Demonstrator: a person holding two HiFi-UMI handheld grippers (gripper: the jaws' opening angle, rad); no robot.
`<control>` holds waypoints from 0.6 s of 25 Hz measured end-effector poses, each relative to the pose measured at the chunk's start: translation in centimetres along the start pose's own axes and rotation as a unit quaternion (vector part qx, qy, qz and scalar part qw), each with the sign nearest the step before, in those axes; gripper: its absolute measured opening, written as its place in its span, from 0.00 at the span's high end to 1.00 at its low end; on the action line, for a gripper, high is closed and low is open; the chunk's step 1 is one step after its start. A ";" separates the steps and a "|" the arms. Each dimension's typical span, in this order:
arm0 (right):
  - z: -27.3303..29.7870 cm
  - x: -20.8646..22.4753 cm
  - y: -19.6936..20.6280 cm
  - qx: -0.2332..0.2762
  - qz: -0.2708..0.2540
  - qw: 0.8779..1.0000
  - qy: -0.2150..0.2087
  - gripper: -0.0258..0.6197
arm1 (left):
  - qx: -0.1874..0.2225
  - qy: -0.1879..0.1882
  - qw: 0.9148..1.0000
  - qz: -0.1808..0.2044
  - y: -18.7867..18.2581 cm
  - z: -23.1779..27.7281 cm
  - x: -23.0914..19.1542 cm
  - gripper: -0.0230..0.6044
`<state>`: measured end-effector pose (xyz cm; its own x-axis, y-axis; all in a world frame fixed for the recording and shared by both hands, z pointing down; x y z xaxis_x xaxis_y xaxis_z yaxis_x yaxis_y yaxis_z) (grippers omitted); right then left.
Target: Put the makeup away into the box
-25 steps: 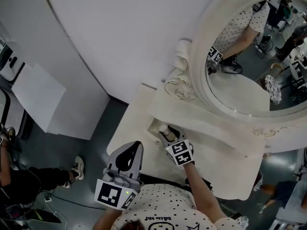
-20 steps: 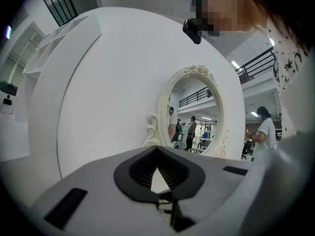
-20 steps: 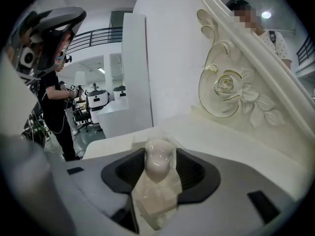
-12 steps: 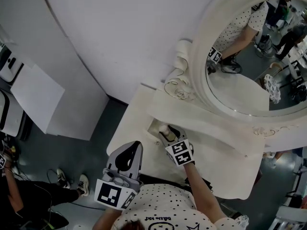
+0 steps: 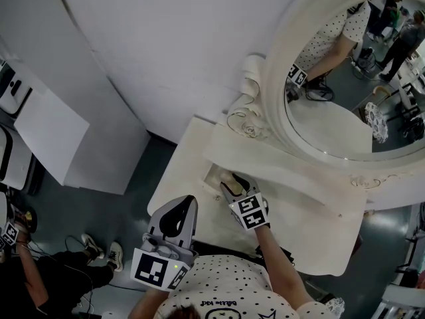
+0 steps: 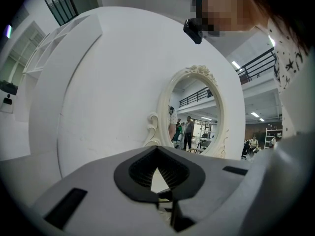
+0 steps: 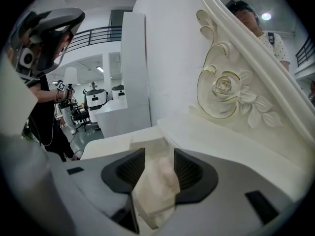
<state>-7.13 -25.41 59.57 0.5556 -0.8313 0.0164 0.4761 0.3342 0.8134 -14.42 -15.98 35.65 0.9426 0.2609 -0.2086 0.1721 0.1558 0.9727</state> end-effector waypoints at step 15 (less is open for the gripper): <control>-9.7 2.3 -7.6 0.151 0.019 0.984 0.096 0.95 | 0.005 0.034 0.999 0.003 -0.2 0.6 2.3 0.96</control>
<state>-2.79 -25.57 47.80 0.7012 -0.7121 -0.0358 0.2446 0.1930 0.9502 -12.11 -15.94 34.99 0.9219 0.3258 -0.2098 0.1705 0.1453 0.9746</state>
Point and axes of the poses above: the fingertips, and each gripper's own axes: z forward along the fingers, x to its right, y out of its underside, the point moved 1 cm from there along -z, backward along the fingers, and after that the axes turned 2 degrees about -z, right-handed, at the moved point
